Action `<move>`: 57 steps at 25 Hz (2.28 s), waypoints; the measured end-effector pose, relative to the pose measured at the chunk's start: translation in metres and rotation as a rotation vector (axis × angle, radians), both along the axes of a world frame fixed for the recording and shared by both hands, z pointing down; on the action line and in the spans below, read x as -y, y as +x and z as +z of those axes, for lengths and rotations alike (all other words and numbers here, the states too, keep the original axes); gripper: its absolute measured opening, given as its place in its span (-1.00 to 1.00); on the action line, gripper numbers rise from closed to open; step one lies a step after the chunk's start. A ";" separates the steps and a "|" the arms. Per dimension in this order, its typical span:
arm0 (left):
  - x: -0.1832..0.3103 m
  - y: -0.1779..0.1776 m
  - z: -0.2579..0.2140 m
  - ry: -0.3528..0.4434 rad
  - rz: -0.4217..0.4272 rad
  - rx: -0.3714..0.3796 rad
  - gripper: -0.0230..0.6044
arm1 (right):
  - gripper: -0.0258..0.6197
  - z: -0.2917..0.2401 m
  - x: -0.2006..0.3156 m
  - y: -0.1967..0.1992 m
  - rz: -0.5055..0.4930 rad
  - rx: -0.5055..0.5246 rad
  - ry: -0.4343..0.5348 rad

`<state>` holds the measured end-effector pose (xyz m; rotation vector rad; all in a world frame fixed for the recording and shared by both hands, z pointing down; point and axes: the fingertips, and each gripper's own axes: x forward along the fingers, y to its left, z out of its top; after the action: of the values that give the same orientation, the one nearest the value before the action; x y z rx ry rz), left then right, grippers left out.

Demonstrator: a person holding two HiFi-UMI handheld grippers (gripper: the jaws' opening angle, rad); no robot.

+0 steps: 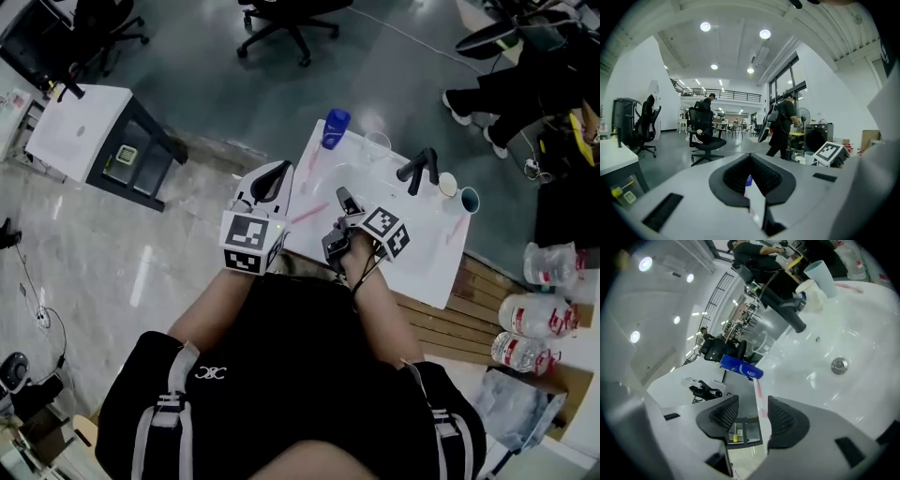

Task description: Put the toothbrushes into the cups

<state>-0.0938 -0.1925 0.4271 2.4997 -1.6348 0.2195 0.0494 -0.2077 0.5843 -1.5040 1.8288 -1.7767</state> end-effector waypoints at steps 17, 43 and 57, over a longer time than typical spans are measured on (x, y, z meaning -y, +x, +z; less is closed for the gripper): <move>0.017 -0.043 0.031 -0.064 0.005 -0.029 -0.88 | -0.37 0.105 0.000 -0.041 -0.060 -0.182 -0.299; 0.025 -0.037 0.017 -0.021 0.082 -0.046 -0.88 | -0.80 0.069 0.009 -0.034 -0.083 -0.290 -0.164; 0.026 -0.005 0.005 0.008 0.145 -0.051 -0.88 | -0.80 -0.051 0.032 -0.021 -0.121 -0.468 0.316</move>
<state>-0.0988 -0.2184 0.4325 2.6093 -1.4404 0.1637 0.0280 -0.2392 0.5331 -1.8116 2.3237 -1.1576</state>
